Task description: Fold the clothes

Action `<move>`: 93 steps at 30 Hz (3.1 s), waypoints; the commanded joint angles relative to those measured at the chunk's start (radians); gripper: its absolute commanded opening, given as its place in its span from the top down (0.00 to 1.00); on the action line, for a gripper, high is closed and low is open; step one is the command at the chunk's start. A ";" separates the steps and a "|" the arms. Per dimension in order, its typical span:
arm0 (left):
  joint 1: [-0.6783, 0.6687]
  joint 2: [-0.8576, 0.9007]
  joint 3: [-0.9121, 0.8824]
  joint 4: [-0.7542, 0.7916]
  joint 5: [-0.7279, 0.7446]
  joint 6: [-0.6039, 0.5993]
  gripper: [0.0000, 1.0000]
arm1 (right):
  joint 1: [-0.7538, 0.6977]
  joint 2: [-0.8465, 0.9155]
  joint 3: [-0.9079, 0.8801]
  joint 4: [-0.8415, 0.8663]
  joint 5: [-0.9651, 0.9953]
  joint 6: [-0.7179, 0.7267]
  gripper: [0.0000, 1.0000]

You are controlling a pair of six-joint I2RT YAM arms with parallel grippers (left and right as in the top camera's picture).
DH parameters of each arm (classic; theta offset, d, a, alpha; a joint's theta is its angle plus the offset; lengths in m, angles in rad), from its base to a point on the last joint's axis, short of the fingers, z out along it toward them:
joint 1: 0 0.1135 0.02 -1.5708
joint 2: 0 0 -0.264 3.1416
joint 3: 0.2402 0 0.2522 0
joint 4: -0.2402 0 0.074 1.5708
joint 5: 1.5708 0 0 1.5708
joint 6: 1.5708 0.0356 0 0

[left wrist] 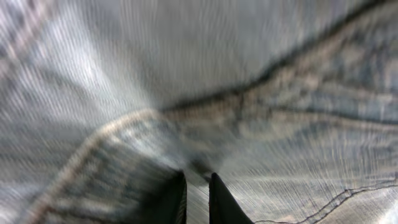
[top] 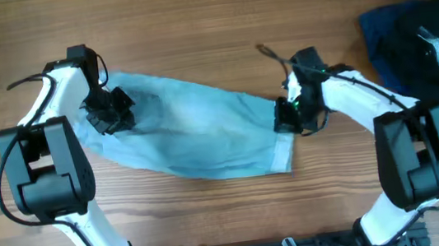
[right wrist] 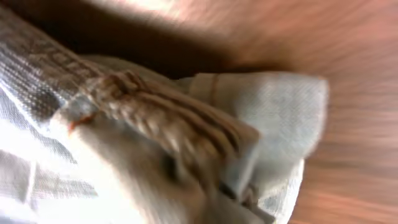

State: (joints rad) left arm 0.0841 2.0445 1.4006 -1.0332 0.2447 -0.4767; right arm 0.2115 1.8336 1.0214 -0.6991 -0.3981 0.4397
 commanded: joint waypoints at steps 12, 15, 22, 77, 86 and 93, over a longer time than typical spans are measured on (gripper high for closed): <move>-0.241 0.019 0.004 0.008 0.140 -0.081 0.95 | -0.143 0.040 0.384 -0.051 0.274 -0.058 0.96; -0.279 -0.001 0.004 0.008 0.104 -0.081 0.96 | -0.134 0.020 0.516 -0.256 0.138 -0.126 0.96; -0.282 -0.055 0.004 0.008 -0.103 -0.032 0.93 | 0.064 0.009 0.267 -0.281 0.068 -0.175 0.96; -0.127 -0.227 0.004 -0.015 -0.257 -0.043 0.00 | -0.298 0.094 0.389 -0.196 0.085 -0.491 0.00; -0.118 -0.227 0.004 -0.016 -0.257 -0.044 0.00 | -0.297 0.210 0.377 -0.196 -0.087 -0.542 0.01; -0.118 -0.227 0.004 -0.019 -0.257 -0.044 0.00 | -0.293 0.284 0.377 -0.225 -0.098 -0.545 0.00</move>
State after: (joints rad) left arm -0.0364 1.8156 1.4006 -1.0477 -0.0029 -0.5251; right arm -0.0875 2.0666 1.4090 -0.9226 -0.4667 -0.0849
